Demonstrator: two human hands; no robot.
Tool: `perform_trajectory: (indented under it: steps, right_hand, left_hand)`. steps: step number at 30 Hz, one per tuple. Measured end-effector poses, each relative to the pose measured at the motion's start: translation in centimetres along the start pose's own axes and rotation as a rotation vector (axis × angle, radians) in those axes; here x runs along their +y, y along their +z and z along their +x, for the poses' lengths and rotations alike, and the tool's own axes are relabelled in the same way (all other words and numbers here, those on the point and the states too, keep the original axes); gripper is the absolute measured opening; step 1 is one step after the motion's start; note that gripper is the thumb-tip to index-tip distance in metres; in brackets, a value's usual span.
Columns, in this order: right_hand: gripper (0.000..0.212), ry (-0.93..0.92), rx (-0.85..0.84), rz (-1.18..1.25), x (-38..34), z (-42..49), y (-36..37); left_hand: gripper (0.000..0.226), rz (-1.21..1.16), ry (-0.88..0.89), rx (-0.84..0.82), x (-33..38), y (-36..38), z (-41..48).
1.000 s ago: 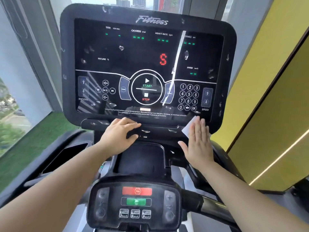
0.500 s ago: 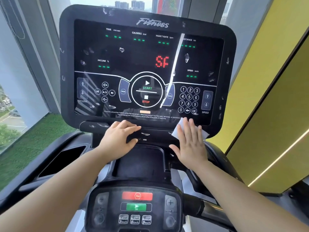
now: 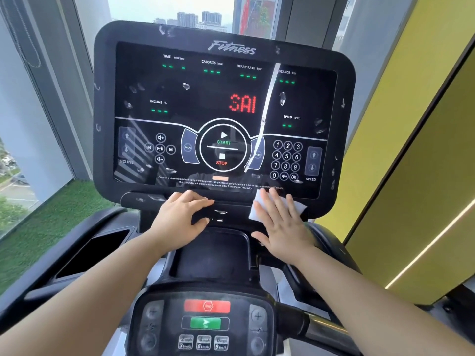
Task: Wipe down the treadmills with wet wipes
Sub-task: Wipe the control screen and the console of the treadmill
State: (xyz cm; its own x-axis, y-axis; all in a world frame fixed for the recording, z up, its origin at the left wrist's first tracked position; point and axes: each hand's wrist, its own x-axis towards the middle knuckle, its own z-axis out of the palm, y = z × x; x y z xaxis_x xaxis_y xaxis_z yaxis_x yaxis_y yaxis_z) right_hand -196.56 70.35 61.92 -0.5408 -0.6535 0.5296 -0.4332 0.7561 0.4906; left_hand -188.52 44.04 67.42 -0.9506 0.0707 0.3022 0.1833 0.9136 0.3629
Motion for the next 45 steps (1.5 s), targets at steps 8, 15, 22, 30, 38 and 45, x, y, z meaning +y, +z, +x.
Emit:
perform_trajectory:
  steps: [8,15,22,30,38,45]
  right_hand:
    - [0.068,-0.077,0.073,-0.041,1.9,-1.6,1.1]
    - [0.066,-0.156,0.089,-0.065,2.1,-1.3,1.4]
    - [0.071,-0.021,0.096,-0.022,1.1,-1.3,1.0]
    - [0.071,-0.124,0.087,-0.054,0.7,-0.7,1.1]
    - [0.071,-0.101,0.068,-0.037,1.3,-1.5,1.1]
    - [0.069,-0.148,0.07,-0.027,-1.5,0.7,0.5]
  left_hand:
    - [0.055,-0.008,0.003,0.026,-0.1,0.3,0.1]
    - [0.055,-0.016,0.016,0.022,-0.1,0.1,0.0]
    - [0.053,-0.013,0.016,0.039,-0.2,0.3,0.1]
    - [0.052,0.011,0.064,0.099,-0.5,0.9,0.1]
    - [0.049,0.042,0.109,0.129,-0.6,0.8,0.1]
    - [0.053,-0.033,0.07,0.016,-0.4,-0.3,0.1]
